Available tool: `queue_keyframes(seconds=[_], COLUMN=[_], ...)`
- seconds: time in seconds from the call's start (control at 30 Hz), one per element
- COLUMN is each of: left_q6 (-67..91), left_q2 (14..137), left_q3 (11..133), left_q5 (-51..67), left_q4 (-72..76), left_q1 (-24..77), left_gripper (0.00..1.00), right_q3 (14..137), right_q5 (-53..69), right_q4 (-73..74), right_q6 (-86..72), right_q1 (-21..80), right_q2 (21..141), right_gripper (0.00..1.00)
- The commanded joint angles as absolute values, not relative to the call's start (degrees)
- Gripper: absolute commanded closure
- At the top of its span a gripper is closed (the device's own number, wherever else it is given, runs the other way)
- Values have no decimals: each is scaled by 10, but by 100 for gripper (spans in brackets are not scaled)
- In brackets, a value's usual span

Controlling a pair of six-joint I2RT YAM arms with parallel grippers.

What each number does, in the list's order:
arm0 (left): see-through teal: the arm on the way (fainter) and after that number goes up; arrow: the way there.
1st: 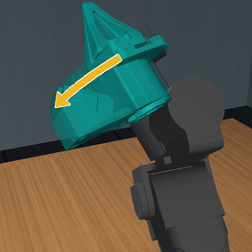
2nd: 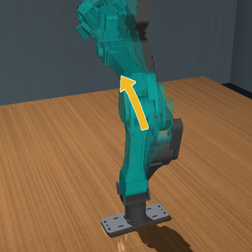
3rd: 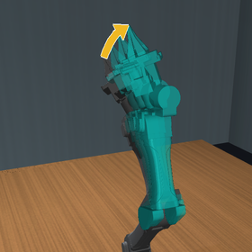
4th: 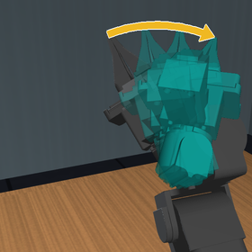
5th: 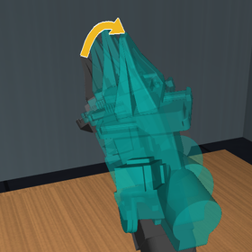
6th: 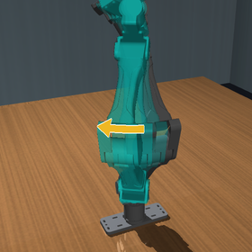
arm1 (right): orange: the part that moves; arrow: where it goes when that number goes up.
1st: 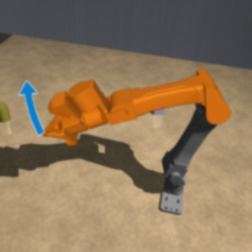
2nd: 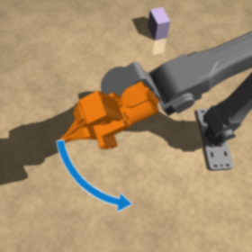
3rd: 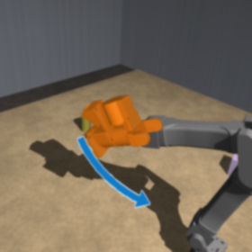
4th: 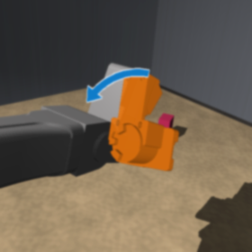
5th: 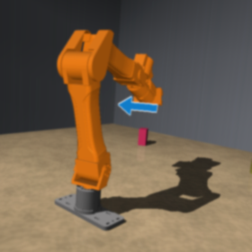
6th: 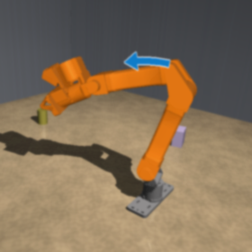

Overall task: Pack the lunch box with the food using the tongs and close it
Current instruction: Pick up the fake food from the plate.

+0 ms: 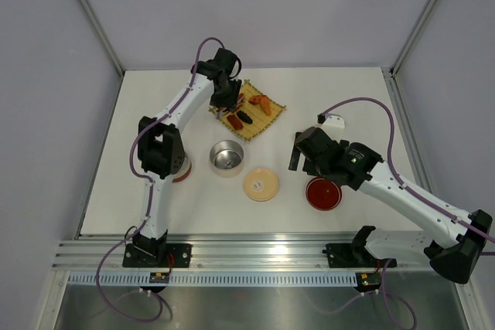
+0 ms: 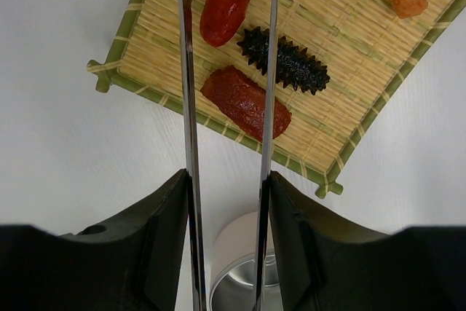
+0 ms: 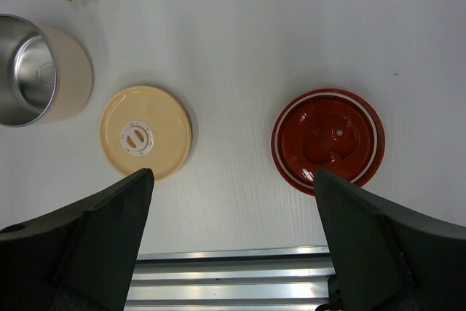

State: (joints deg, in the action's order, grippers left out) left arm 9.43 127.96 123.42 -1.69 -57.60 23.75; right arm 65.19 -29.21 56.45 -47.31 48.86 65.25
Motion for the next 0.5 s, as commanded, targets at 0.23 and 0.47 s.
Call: queue_keyframes(seconds=[0.23,0.47], left_q6=[94,102], left_q2=[1254,1223], left_q3=[1245,1256], left_q5=[-13,-15], left_q4=[-578,-580], left_q1=[248,251], left_gripper=[74,91], right_q3=[670,675], right_q5=[-292,-287], right_q4=[561,556], right_q6=[-481,-475], right_q1=[489,489], right_q2=[658,658], right_gripper=[1,0])
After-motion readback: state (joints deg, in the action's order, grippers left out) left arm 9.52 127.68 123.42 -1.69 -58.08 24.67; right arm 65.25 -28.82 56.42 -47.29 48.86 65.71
